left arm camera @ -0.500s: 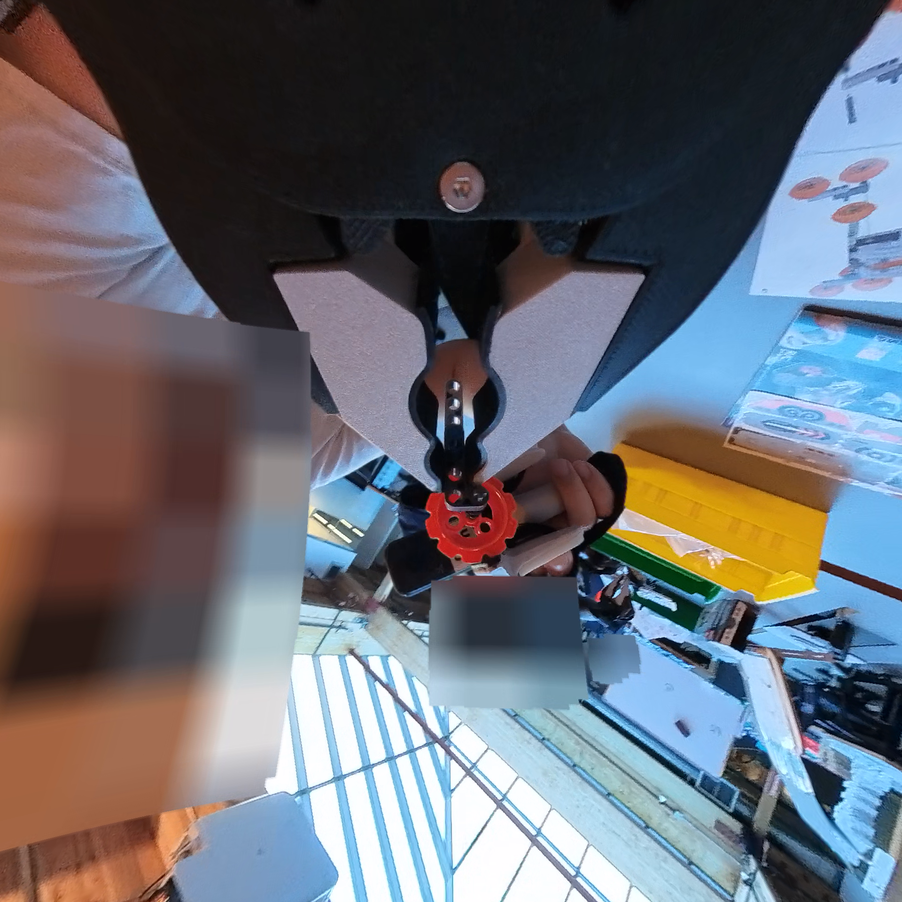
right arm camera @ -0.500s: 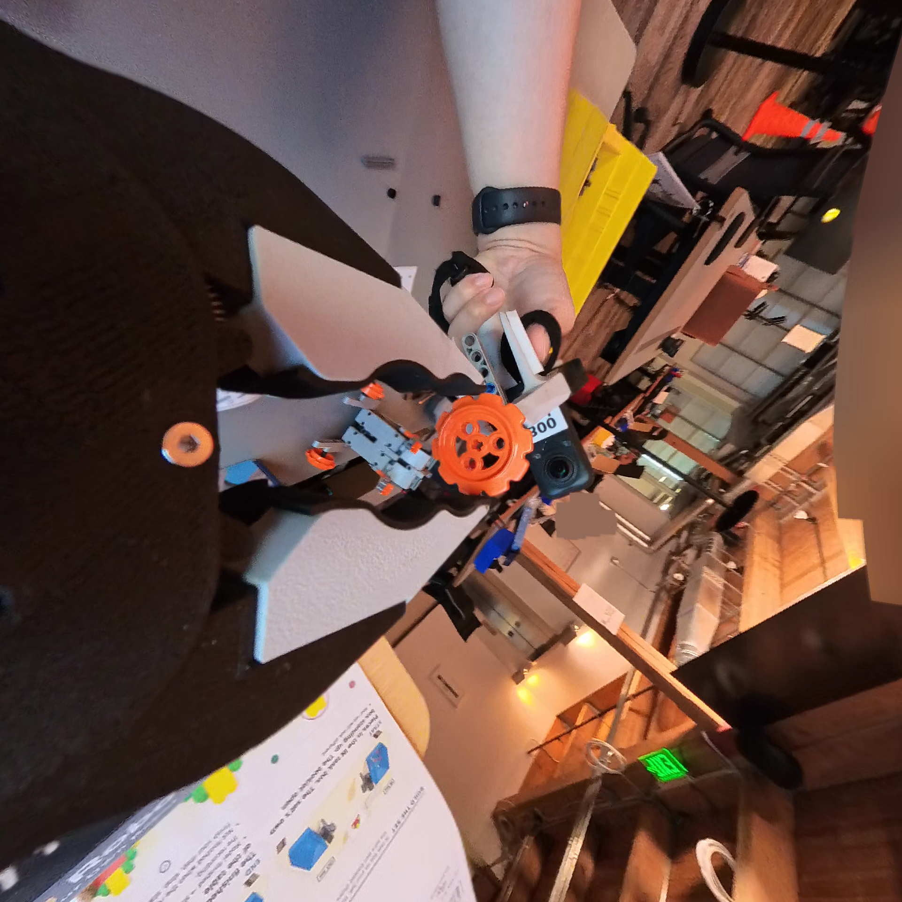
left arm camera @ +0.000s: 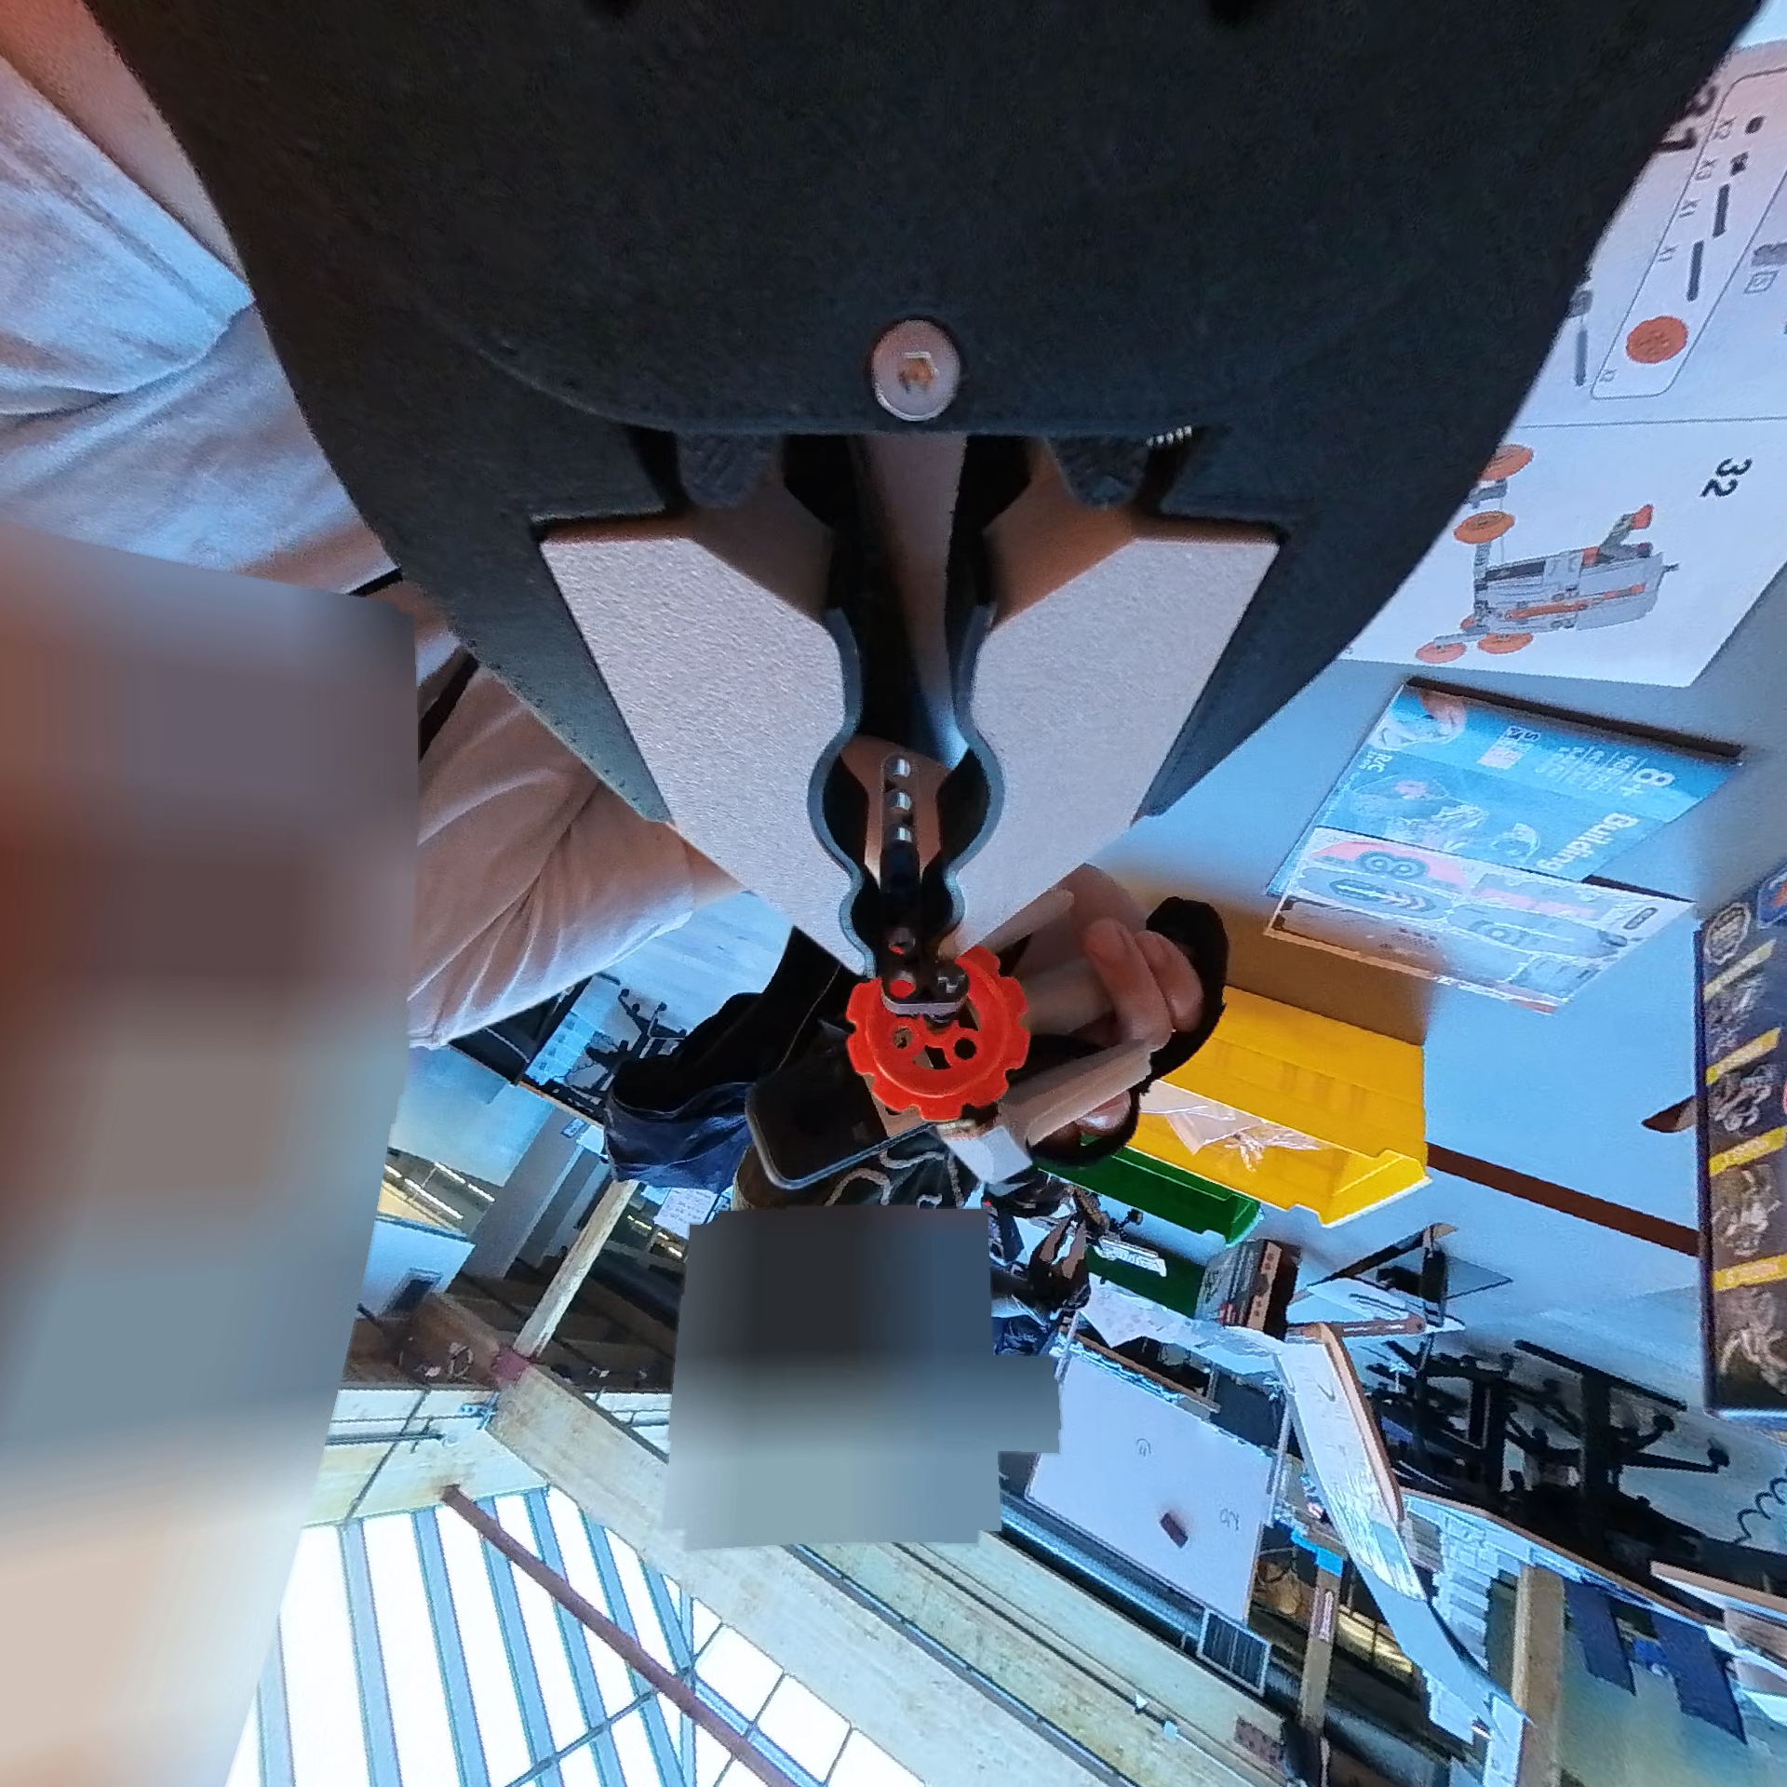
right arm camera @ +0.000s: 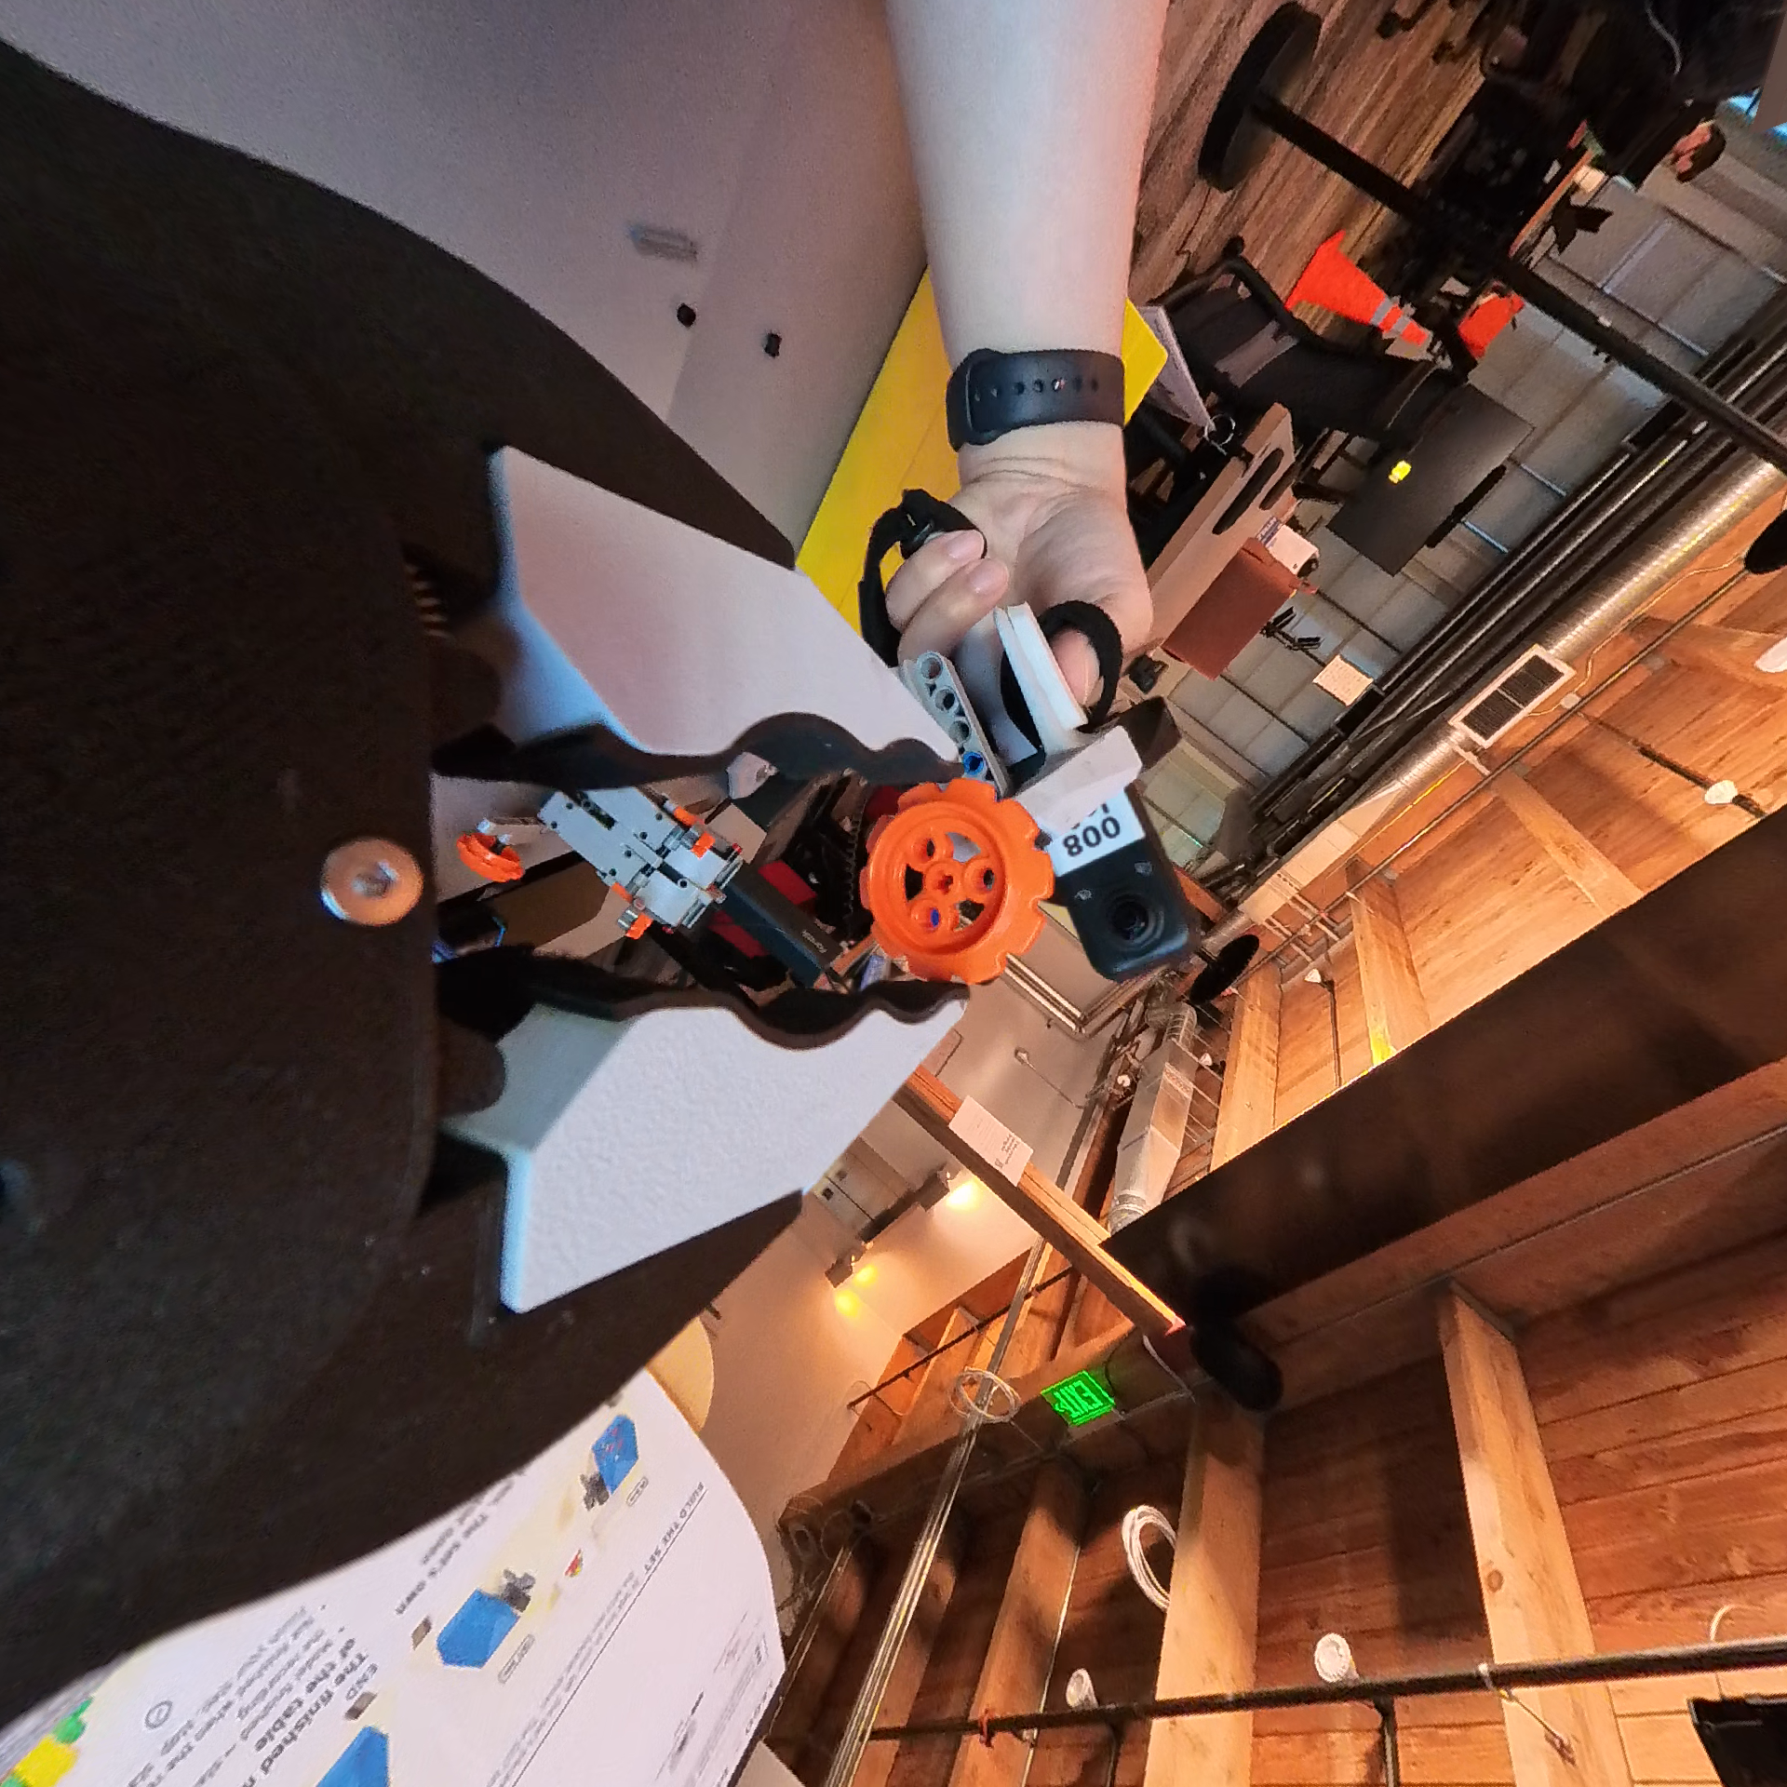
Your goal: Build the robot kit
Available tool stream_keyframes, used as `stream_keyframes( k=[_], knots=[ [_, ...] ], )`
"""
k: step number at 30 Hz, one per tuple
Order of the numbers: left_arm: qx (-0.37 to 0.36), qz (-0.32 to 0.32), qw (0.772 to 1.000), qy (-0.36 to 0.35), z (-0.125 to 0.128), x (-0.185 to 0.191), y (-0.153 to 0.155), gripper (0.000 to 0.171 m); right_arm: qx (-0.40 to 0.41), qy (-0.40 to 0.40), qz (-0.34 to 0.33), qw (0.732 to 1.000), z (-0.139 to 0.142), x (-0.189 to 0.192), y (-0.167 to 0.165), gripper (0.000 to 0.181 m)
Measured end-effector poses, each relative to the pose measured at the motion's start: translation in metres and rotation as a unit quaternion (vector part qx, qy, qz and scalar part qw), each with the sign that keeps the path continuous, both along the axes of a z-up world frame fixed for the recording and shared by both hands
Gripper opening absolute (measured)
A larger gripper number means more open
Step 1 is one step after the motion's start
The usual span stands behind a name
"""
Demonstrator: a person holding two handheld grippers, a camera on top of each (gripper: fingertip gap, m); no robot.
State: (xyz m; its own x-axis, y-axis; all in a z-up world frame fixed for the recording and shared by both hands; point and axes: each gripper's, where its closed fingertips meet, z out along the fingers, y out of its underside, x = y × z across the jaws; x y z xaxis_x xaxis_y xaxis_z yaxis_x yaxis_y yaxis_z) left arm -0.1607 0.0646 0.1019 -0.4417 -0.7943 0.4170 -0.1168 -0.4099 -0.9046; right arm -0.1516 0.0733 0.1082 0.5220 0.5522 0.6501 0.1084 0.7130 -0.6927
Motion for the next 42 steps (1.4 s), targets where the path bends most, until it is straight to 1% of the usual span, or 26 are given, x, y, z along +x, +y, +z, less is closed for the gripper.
stream_keyframes(
  k=[3, 6, 10, 12, 15, 20, 24, 28, 32, 34, 38, 42],
  knots=[
    [-0.021, 0.008, 1.000, 0.010, -0.003, 0.000, 0.006, 0.004, -0.003, -0.004, -0.026, 1.000, -0.003, 0.000, 0.007, 0.038],
    [-0.036, 0.015, 0.999, 0.022, -0.002, -0.007, 0.006, 0.004, -0.012, -0.010, -0.033, 0.999, -0.002, -0.009, 0.007, 0.038],
    [-0.004, 0.045, 0.997, 0.060, -0.010, -0.022, 0.008, 0.004, -0.002, -0.067, -0.067, 0.995, -0.014, -0.024, 0.011, 0.039],
    [0.006, 0.049, 0.996, 0.068, -0.012, -0.025, 0.007, 0.004, 0.014, -0.078, -0.075, 0.994, -0.015, -0.027, 0.010, 0.039],
    [0.013, 0.053, 0.996, 0.068, -0.010, -0.021, 0.006, 0.004, 0.014, -0.057, -0.067, 0.996, -0.013, -0.022, 0.009, 0.038],
    [0.043, 0.067, 0.993, 0.082, -0.007, -0.008, 0.002, 0.004, 0.006, 0.000, -0.014, 1.000, -0.009, -0.009, 0.005, 0.039],
    [0.060, 0.076, 0.991, 0.090, -0.009, -0.004, 0.001, 0.004, 0.015, -0.009, -0.019, 1.000, -0.011, -0.006, 0.006, 0.039],
    [0.048, 0.062, 0.993, 0.084, -0.011, -0.008, 0.002, 0.004, 0.011, -0.028, -0.026, 0.999, -0.014, -0.010, 0.006, 0.038],
    [0.011, 0.063, 0.995, 0.081, -0.015, -0.012, 0.012, 0.004, 0.005, -0.056, -0.074, 0.996, -0.017, -0.015, 0.016, 0.039],
    [-0.001, 0.055, 0.995, 0.078, -0.015, -0.019, 0.012, 0.004, 0.000, -0.065, -0.078, 0.995, -0.017, -0.022, 0.015, 0.039],
    [0.004, 0.060, 0.994, 0.088, -0.019, -0.031, 0.011, 0.004, -0.014, -0.084, -0.087, 0.993, -0.022, -0.034, 0.016, 0.039],
    [0.005, 0.066, 0.993, 0.096, -0.021, -0.035, 0.013, 0.004, -0.025, -0.100, -0.099, 0.990, -0.025, -0.037, 0.018, 0.039]
  ],
)
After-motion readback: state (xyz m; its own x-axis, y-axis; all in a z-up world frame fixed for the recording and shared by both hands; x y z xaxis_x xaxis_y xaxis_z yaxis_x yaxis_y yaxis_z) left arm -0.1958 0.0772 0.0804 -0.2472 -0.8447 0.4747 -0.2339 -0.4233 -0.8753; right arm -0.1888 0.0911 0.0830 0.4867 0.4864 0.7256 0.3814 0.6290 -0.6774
